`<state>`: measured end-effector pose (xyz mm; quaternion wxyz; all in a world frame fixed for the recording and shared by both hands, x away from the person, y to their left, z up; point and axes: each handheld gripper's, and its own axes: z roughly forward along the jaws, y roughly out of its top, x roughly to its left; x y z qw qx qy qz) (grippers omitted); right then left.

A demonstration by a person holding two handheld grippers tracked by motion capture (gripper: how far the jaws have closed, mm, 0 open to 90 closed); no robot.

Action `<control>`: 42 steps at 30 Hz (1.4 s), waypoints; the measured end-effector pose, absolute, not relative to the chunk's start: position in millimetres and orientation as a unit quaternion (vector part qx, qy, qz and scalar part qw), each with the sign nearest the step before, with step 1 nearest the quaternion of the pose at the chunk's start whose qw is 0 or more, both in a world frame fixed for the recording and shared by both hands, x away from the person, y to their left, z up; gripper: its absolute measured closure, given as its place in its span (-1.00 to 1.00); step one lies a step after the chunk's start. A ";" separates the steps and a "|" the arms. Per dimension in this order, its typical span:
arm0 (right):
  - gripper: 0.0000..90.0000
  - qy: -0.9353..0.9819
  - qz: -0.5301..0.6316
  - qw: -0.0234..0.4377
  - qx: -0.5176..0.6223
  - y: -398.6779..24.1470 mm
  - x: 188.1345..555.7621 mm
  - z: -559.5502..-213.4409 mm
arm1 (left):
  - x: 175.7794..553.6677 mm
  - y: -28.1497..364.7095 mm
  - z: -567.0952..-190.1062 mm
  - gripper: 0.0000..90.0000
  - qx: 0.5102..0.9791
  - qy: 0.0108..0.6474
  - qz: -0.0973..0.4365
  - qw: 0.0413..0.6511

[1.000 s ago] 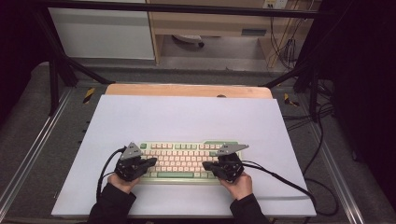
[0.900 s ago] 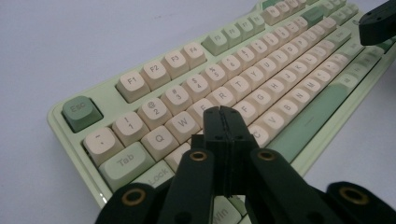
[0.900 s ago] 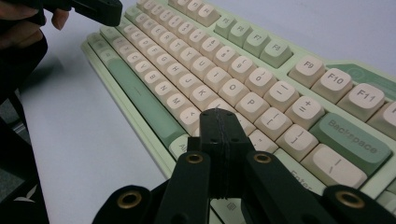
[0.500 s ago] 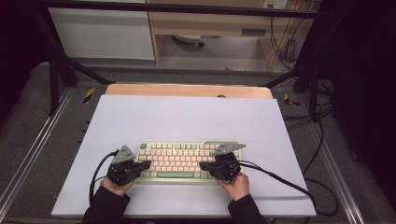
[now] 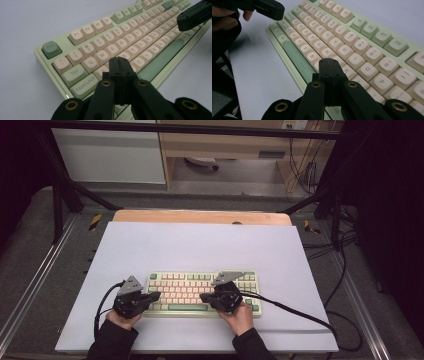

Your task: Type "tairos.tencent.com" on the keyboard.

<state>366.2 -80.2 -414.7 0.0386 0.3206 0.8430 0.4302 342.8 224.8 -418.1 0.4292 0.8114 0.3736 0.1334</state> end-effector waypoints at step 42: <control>1.00 0.847 0.430 0.049 0.309 -73.3 365.0 -413.9 | 343.3 223.1 -418.5 1.00 0.813 0.371 0.131 0.429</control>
